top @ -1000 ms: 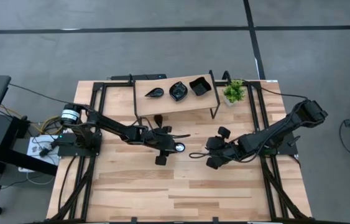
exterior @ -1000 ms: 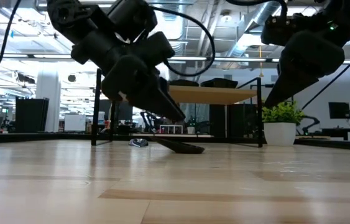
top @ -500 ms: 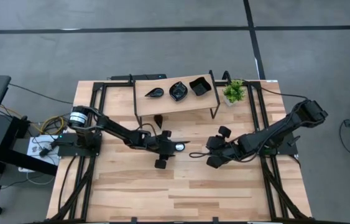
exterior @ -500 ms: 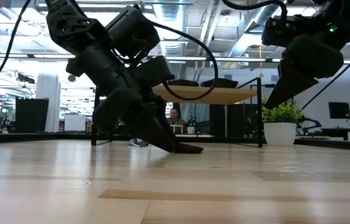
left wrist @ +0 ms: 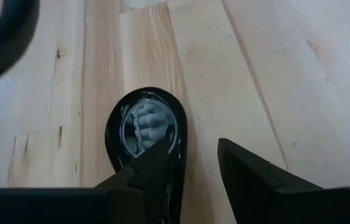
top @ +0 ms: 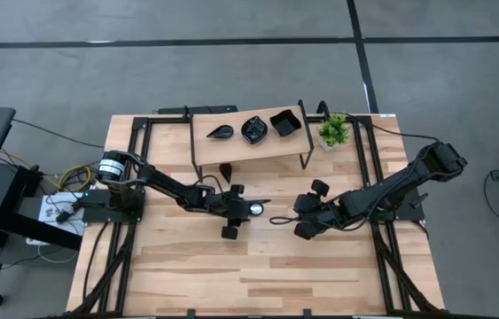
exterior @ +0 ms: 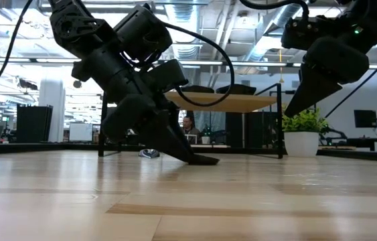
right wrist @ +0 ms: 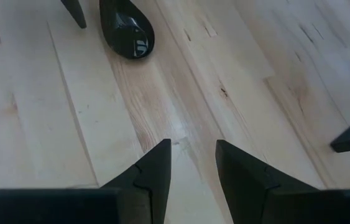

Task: Pick & Place Mini shaped plates
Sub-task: Stack the black drop shaped plate on the black drop shaped plate on the shelf

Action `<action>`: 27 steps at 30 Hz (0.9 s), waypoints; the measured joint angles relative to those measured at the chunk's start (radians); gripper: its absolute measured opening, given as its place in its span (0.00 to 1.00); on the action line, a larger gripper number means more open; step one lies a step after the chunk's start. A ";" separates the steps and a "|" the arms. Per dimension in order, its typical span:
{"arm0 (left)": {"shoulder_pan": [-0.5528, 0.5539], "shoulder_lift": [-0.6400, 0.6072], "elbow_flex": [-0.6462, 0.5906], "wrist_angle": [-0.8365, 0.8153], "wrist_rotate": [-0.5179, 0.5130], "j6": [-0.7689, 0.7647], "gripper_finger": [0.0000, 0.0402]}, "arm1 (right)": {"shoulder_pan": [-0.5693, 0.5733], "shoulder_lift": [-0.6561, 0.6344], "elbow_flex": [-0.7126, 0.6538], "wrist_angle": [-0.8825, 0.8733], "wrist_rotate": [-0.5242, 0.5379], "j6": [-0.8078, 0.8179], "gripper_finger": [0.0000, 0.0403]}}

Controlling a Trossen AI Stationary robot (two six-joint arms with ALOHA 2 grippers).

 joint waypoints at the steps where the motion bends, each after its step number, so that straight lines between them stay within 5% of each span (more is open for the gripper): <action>1: 0.000 0.000 0.000 0.000 0.000 0.000 0.35 | 0.000 0.000 0.000 0.000 0.000 0.000 0.30; 27: 0.003 0.000 0.000 0.003 -0.006 0.052 0.35 | 0.002 0.000 0.000 0.015 -0.002 0.010 0.30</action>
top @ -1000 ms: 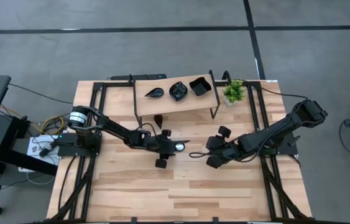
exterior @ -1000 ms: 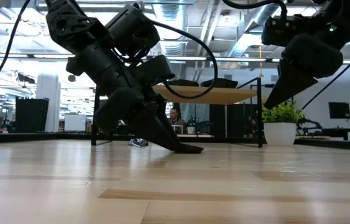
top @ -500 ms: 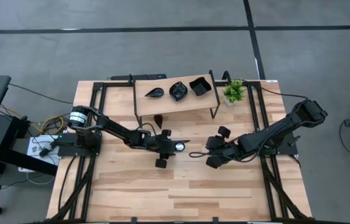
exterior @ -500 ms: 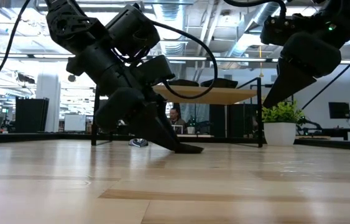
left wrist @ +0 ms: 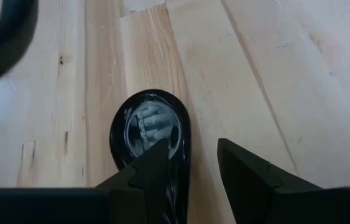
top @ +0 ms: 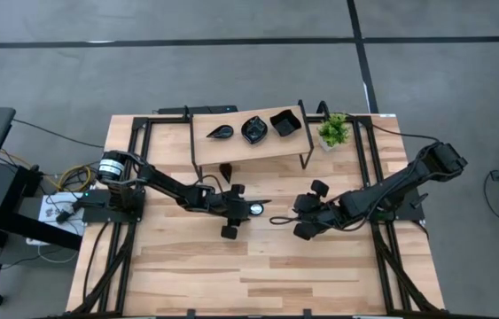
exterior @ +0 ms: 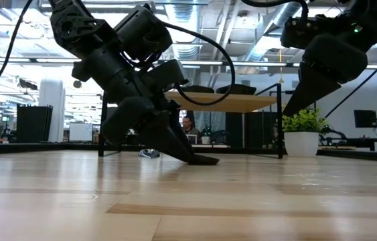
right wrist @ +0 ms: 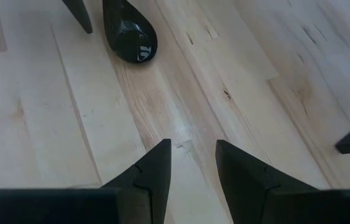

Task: Pick & Place Mini shaped plates
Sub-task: Stack the black drop shaped plate on the black drop shaped plate on the shelf

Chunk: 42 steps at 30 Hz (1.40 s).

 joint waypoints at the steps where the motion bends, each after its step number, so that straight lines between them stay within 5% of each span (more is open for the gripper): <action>1: 0.000 0.000 0.000 0.000 0.000 0.000 0.35 | 0.000 0.000 0.000 0.000 0.000 0.000 0.30; 42: 0.035 0.020 0.000 0.005 0.089 -0.019 0.32 | 0.000 0.000 0.000 0.000 -0.001 0.000 0.30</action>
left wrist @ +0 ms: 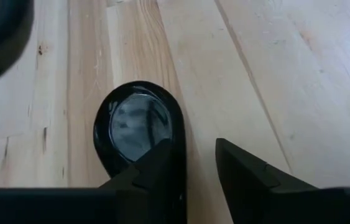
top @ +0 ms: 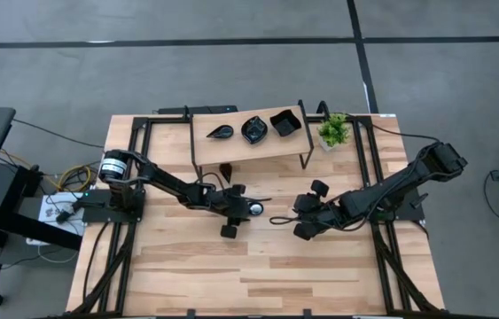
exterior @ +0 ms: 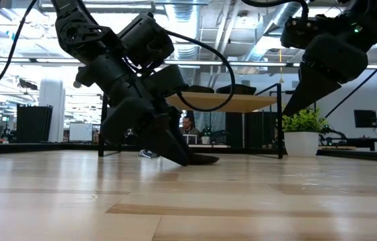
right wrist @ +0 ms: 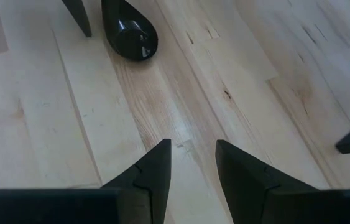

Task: Pick & Place Mini shaped plates
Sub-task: Stack the black drop shaped plate on the black drop shaped plate on the shelf

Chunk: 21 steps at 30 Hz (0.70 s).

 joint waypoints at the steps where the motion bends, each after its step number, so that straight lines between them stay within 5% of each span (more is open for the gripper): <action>1: 0.000 0.000 0.000 0.000 0.000 0.000 0.31 | 0.000 0.000 0.000 0.000 0.000 0.000 0.30; 21: 0.001 0.002 0.000 0.014 -0.007 0.001 0.10 | 0.000 0.000 0.000 0.000 -0.025 0.000 0.30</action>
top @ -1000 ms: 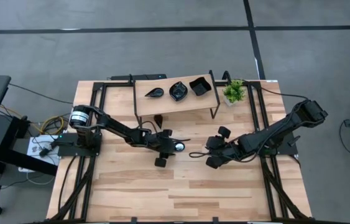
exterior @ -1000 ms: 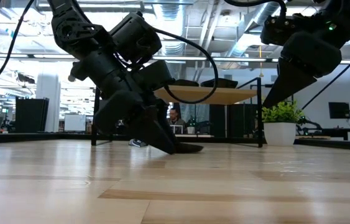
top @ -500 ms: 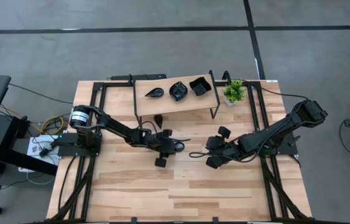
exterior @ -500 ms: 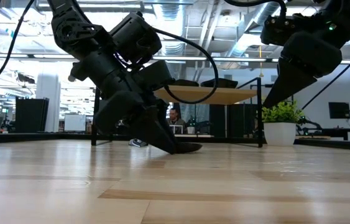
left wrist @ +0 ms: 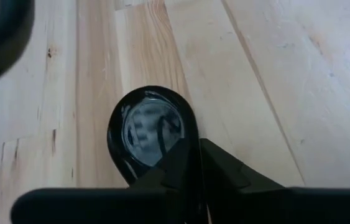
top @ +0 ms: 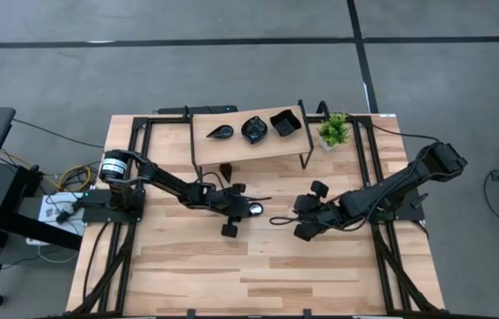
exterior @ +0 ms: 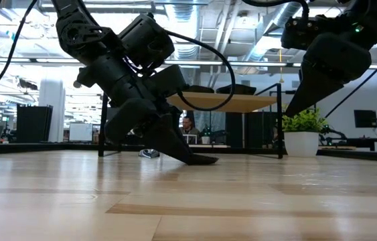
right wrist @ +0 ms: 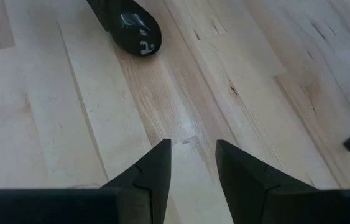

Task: Pick & Place Mini shaped plates
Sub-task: Stack the black drop shaped plate on the black drop shaped plate on the shelf

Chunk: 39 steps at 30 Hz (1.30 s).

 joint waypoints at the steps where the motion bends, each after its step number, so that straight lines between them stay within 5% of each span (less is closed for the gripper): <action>1: 0.000 0.000 0.000 0.001 0.000 0.000 0.09 | 0.000 0.000 0.000 0.000 0.000 0.000 0.30; 18: -0.064 -0.014 0.000 -0.003 -0.041 0.004 0.06 | 0.000 0.000 0.000 0.000 -0.001 0.000 0.30; 31: -0.080 -0.269 -0.001 -0.118 -0.161 0.003 0.04 | 0.000 0.000 -0.001 0.023 -0.024 -0.001 0.30; 39: -0.083 -0.299 0.000 -0.128 -0.124 -0.048 0.04 | 0.024 0.000 -0.001 0.032 -0.027 -0.001 0.30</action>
